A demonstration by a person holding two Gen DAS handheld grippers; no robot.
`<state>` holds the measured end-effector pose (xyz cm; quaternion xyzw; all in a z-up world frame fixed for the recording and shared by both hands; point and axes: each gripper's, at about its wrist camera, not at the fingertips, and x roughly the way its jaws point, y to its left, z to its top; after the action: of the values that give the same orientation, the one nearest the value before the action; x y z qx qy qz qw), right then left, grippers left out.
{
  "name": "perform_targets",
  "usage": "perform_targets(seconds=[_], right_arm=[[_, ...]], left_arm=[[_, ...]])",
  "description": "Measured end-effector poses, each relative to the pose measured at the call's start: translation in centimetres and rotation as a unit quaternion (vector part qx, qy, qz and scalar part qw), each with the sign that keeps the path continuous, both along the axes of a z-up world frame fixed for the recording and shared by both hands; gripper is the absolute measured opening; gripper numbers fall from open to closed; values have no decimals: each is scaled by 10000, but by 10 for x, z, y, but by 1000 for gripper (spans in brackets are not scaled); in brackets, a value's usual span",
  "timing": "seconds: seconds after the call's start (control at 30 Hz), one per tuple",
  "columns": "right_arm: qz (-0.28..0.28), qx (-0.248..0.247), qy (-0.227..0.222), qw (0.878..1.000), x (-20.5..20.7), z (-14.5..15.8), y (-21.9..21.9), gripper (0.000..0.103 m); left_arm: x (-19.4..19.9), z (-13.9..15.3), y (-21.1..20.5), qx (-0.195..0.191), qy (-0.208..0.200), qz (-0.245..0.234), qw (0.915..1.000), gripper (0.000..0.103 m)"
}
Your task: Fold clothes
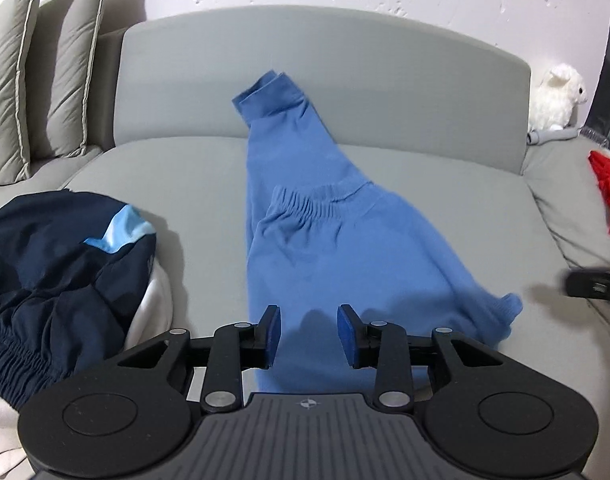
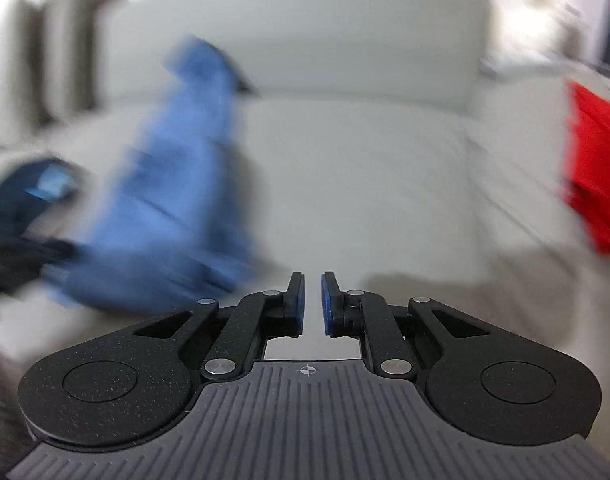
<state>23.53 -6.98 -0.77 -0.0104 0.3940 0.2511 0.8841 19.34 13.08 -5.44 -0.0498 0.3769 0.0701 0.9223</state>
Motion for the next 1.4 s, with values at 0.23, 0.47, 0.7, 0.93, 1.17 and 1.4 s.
perform_targets(seconds=[0.23,0.47,0.7,0.93,1.17,1.4], right_arm=[[1237,-773,-6,9893,-10,-41,86,9],[-790,-1845,-531,9782,11,-33,9,5],[633,-503,4,9967,7,-35,-10,37],[2336,-1336,-731,9603,-1,-55,28,17],[2657,-2001,-1079,9369,-7,-46,38,0],[1684,-2250,-102,9597,19,-33,-1,0]], left_arm=[[15,-29,6,298,808,135,9962,40],[16,-23,14,62,849,269,9960,41],[6,-19,12,175,763,164,9968,41],[14,-26,16,201,854,280,9957,46],[14,-27,15,262,891,215,9954,45],[1,-9,18,-169,403,176,9989,36]])
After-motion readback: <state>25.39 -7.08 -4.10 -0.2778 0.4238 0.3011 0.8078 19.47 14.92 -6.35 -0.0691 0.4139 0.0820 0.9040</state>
